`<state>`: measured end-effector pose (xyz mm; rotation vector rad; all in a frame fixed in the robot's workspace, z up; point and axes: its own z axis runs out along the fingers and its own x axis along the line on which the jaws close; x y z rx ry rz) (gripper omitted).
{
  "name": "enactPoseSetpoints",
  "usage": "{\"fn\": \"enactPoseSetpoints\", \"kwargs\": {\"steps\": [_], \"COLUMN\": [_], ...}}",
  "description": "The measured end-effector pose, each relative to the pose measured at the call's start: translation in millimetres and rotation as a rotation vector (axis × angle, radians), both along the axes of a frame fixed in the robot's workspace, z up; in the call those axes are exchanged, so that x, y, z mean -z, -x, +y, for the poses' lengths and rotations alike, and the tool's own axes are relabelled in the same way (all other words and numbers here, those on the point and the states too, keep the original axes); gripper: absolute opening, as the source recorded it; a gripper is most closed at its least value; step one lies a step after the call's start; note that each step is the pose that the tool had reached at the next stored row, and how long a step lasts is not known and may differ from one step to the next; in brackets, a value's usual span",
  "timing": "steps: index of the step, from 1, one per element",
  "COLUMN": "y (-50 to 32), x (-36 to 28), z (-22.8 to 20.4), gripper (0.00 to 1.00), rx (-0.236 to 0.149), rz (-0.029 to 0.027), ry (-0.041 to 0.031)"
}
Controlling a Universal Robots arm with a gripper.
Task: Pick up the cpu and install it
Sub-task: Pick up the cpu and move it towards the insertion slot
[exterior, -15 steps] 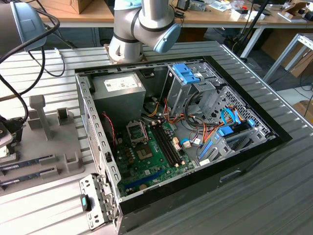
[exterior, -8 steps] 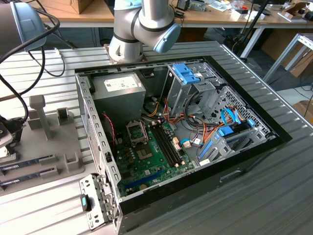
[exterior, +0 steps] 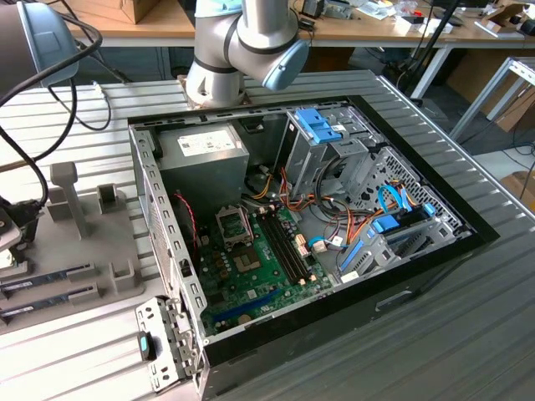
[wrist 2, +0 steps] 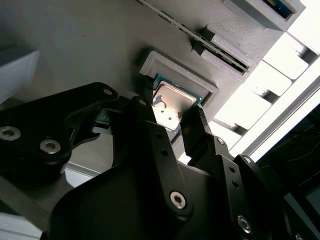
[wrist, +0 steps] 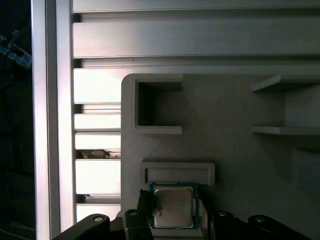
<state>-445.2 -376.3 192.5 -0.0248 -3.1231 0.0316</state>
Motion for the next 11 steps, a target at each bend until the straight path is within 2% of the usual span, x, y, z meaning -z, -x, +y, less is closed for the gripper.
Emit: {"fn": "enactPoseSetpoints", "kwargs": {"steps": [11], "y": [0.0], "x": [-8.4], "z": [0.0], "gripper": [0.47], "rx": [0.0], "rz": [0.0], "ry": [-0.0002]}}
